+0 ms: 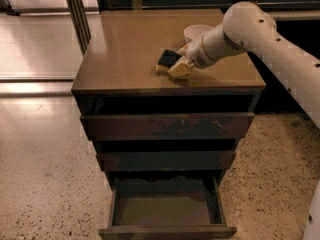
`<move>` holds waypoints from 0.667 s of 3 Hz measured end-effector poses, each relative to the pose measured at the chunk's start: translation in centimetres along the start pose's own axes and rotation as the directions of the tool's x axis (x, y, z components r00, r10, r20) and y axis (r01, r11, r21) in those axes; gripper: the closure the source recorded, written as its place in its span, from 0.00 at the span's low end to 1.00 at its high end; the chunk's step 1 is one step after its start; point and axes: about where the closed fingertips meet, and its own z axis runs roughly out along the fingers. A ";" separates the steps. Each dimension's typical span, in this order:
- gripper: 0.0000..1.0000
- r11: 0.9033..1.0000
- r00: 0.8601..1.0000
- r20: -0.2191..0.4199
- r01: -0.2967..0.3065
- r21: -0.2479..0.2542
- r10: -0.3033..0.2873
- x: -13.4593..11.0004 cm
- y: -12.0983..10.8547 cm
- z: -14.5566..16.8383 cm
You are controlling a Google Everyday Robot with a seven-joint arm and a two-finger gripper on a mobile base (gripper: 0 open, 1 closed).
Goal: Pick sponge from bottom drawer and place on counter
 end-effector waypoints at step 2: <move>0.12 1.000 1.000 0.000 0.000 0.000 0.000 0.0 0.0 0.0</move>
Offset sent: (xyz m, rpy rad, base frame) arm 0.0000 0.0000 0.0000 0.0000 0.0000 0.0000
